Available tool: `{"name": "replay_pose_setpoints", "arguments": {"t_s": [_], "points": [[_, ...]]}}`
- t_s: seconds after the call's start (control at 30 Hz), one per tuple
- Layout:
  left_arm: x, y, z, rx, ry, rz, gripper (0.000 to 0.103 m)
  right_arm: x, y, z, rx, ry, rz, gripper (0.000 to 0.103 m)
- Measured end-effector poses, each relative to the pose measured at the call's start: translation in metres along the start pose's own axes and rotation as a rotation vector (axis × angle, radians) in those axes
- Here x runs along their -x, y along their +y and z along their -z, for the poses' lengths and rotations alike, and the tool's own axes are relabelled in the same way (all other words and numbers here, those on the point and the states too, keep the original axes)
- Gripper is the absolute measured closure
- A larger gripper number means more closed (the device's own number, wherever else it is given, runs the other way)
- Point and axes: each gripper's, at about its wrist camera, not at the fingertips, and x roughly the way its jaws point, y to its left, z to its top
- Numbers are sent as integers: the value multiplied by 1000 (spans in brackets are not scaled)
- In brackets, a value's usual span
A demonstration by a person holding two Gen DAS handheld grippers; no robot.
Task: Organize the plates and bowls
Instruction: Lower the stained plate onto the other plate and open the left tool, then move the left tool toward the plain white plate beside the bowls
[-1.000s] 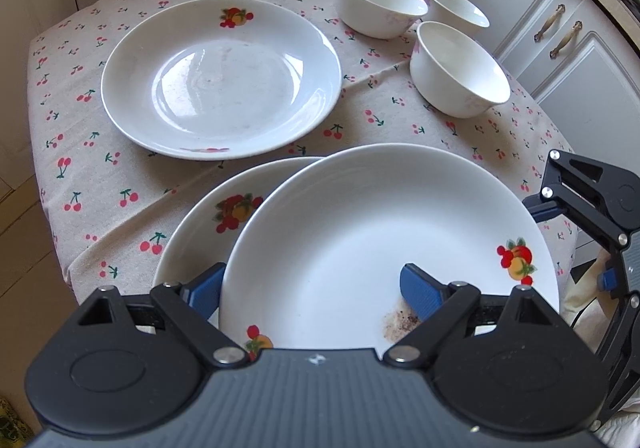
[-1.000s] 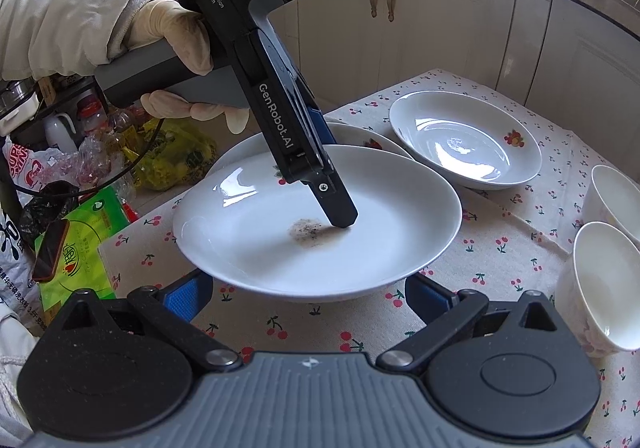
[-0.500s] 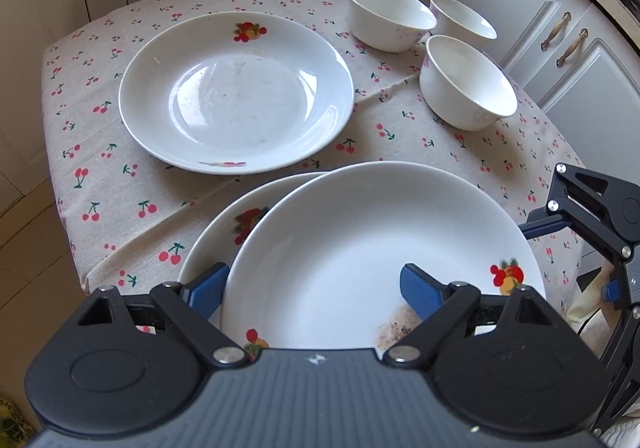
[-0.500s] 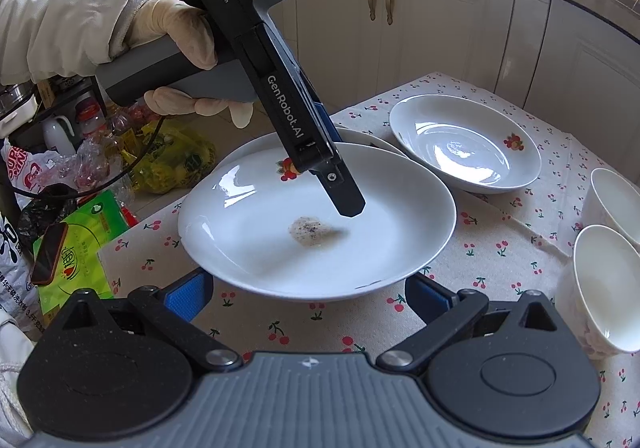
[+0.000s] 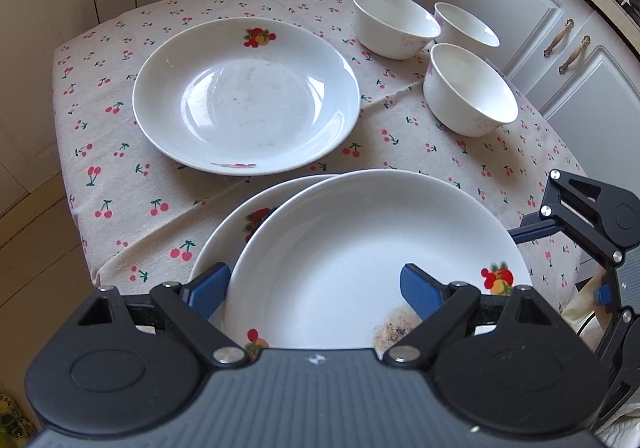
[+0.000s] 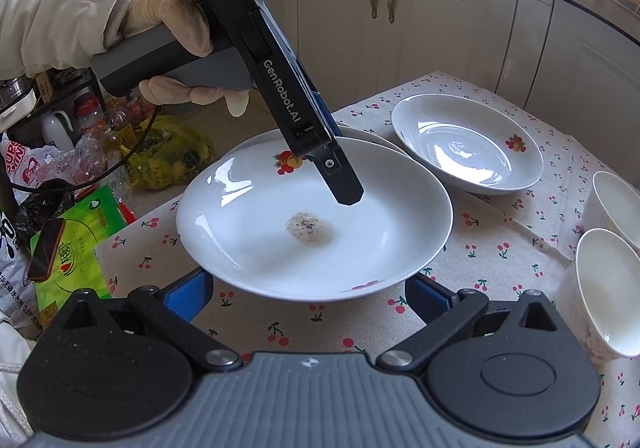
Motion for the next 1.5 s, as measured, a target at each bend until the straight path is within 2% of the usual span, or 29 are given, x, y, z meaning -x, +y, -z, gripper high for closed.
{"name": "replay_pose_setpoints", "arguments": {"t_s": [1.23, 1.33, 1.43, 1.5], "points": [[14, 2, 3, 24, -18, -87, 11, 22, -9, 14, -45, -45, 60, 0], [18, 1, 4, 22, -44, -103, 11, 26, -10, 16, -51, -53, 69, 0], [24, 2, 6, 40, -76, -72, 11, 32, -11, 18, -60, -63, 84, 0], [30, -3, 9, 40, -117, -88, 11, 36, -12, 19, -68, -73, 97, 0]]}}
